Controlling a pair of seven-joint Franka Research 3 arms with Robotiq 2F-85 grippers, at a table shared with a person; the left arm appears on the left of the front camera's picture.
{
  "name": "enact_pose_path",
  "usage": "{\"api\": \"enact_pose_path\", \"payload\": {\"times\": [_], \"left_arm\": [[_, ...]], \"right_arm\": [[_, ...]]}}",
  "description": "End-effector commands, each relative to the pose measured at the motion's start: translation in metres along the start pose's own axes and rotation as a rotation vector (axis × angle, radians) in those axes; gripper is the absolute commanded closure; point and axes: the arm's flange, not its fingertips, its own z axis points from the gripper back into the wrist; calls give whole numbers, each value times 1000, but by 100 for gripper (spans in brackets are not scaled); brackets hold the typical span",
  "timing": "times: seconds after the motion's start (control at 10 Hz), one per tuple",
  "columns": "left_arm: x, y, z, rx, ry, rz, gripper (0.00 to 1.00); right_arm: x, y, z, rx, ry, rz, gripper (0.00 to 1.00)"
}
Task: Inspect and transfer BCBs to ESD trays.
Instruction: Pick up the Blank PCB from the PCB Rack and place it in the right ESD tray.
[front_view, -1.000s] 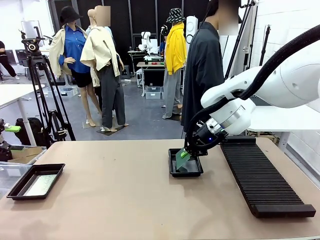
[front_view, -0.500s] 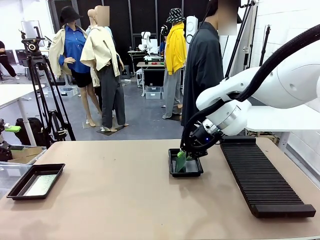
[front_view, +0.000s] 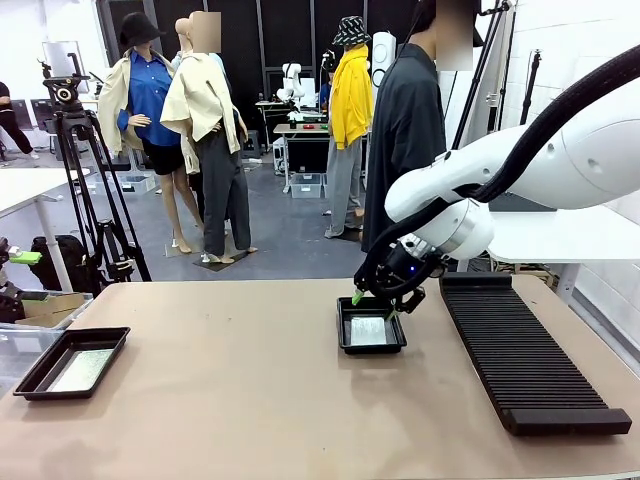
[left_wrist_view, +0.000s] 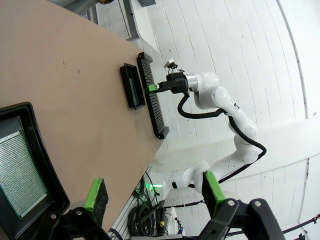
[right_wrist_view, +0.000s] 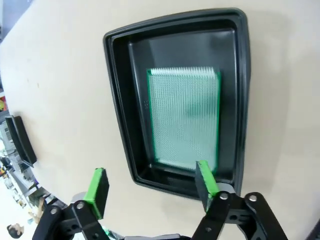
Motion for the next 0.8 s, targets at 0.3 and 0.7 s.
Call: {"api": "enact_pose_path", "payload": {"times": [0.3, 0.7], "left_arm": [[-1, -2, 2, 15, 9, -3, 0], [-1, -2, 2, 15, 9, -3, 0]], "right_arm": [[-1, 16, 23, -36, 7, -14, 0], [-1, 15, 22, -21, 0, 4, 0]]}}
